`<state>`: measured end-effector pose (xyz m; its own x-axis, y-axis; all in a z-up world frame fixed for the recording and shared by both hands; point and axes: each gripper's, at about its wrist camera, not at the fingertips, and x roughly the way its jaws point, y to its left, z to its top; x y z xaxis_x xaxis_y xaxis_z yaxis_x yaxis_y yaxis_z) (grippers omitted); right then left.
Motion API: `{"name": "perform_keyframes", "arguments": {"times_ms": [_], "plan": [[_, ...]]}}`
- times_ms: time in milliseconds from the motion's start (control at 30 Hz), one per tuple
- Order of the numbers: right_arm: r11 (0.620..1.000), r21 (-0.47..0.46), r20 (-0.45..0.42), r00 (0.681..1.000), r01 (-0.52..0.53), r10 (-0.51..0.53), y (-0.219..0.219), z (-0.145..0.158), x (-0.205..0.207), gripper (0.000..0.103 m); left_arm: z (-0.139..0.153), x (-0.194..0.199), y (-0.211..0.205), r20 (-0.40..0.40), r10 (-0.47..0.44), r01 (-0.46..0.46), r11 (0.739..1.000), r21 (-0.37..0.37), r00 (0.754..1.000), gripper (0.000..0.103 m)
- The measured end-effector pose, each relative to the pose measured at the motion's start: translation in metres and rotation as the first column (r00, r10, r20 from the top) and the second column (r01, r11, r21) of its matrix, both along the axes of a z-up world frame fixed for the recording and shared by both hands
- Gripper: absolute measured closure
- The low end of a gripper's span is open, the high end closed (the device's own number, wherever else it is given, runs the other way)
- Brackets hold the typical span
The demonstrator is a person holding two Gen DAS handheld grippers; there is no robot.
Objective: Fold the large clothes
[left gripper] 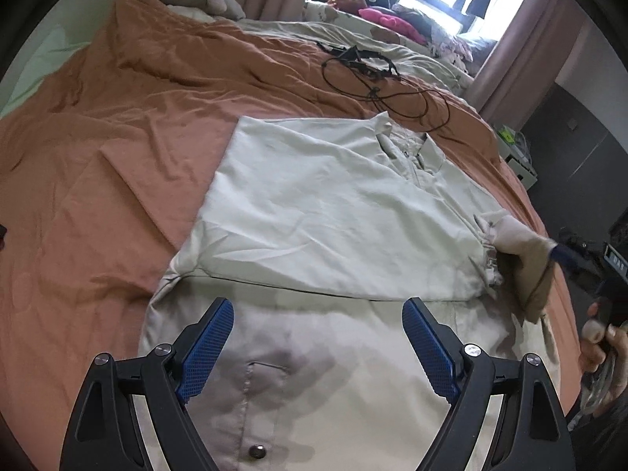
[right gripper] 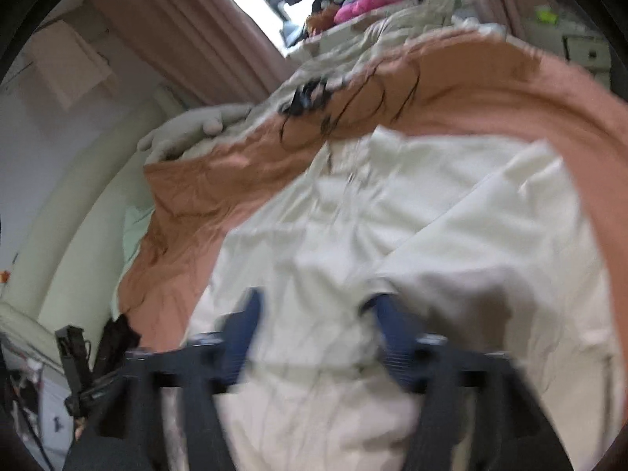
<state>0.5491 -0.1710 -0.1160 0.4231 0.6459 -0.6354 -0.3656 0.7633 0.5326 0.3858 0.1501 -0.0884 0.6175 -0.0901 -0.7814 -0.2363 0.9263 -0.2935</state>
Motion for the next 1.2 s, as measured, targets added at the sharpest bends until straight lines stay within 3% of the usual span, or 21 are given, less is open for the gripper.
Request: {"name": "perform_keyframes", "arguments": {"times_ms": [133,267,500,700,833,900,933,1067,1200], "plan": [[0.995,-0.045,-0.055,0.995,-0.090,0.088,0.009,-0.023,-0.020,0.028,0.000,-0.002,0.001,0.006,-0.008,0.008,1.000,0.017,1.000,0.014],[0.994,-0.050,-0.070,0.994,-0.092,0.088,-0.018,-0.030,-0.036,0.028,-0.006,0.000,-0.003,0.009,-0.011,0.011,1.000,-0.014,1.000,0.014],[0.989,-0.093,-0.093,0.988,0.113,-0.121,-0.095,-0.034,-0.024,0.028,-0.029,0.010,-0.023,-0.011,-0.049,0.049,0.998,-0.030,0.999,0.014],[0.969,-0.115,-0.202,0.950,0.219,-0.239,-0.117,-0.076,-0.006,0.028,-0.042,0.011,-0.024,-0.031,-0.067,0.067,0.998,-0.020,0.997,0.014],[0.971,-0.098,-0.305,0.922,0.217,-0.236,-0.108,-0.112,-0.002,0.029,-0.046,0.008,-0.010,-0.040,-0.051,0.051,0.999,-0.009,0.998,0.014],[0.965,-0.116,-0.291,0.921,0.235,-0.260,-0.104,-0.118,-0.002,0.040,-0.048,0.006,-0.002,-0.043,-0.035,0.035,0.999,-0.013,0.998,0.014],[0.961,-0.122,-0.279,0.921,0.248,-0.273,-0.104,-0.117,-0.002,0.056,-0.048,0.004,0.003,-0.043,-0.027,0.027,1.000,-0.017,0.999,0.014],[0.954,-0.132,-0.269,0.917,0.268,-0.295,-0.104,-0.106,-0.004,0.091,-0.046,-0.004,0.017,-0.032,-0.006,0.005,1.000,-0.021,0.999,0.014],[0.958,-0.134,-0.168,0.947,0.252,-0.273,-0.096,-0.067,-0.011,0.093,-0.043,-0.011,0.030,-0.020,0.017,-0.018,0.999,-0.039,1.000,0.014]]}}
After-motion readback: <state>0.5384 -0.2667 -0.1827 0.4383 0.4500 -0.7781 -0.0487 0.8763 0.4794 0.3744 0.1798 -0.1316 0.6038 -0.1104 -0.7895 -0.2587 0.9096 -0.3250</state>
